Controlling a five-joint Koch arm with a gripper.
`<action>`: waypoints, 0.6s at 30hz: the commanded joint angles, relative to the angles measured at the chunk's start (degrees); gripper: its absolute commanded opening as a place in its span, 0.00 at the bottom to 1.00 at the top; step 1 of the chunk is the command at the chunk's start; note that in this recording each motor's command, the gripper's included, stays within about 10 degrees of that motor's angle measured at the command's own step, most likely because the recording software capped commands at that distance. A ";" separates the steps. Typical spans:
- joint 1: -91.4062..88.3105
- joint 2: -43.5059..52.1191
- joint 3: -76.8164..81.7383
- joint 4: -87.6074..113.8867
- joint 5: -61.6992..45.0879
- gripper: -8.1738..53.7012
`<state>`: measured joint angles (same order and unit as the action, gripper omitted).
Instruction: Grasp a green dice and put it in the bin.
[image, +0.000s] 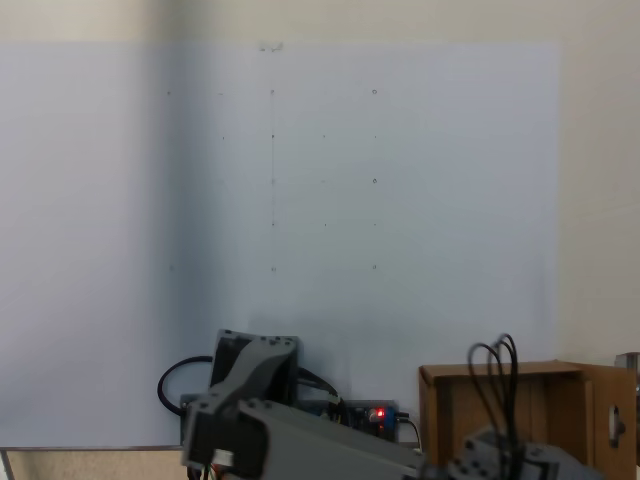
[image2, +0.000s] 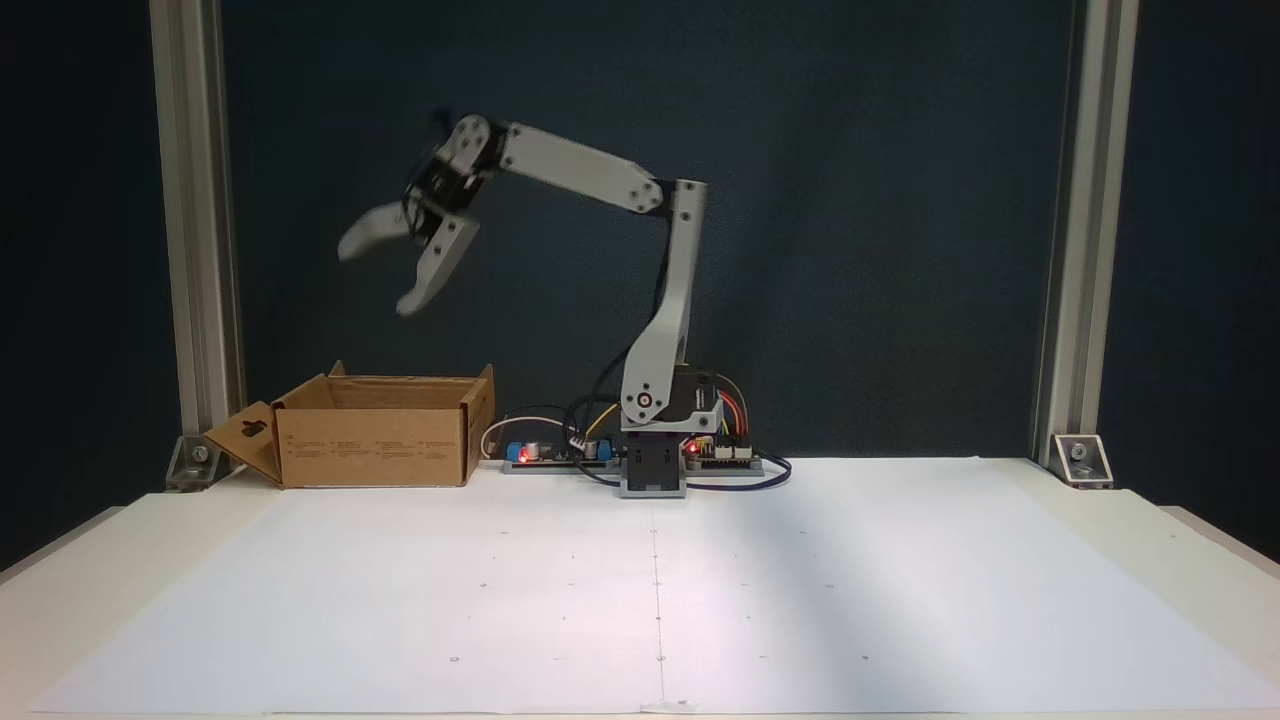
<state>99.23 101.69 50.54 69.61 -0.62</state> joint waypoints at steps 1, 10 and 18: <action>-3.16 4.66 -1.76 -1.67 6.42 0.81; -27.07 8.00 -1.76 -3.78 10.20 0.81; -57.72 7.03 -1.76 -7.12 10.28 0.82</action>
<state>46.49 108.11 50.54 69.61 6.68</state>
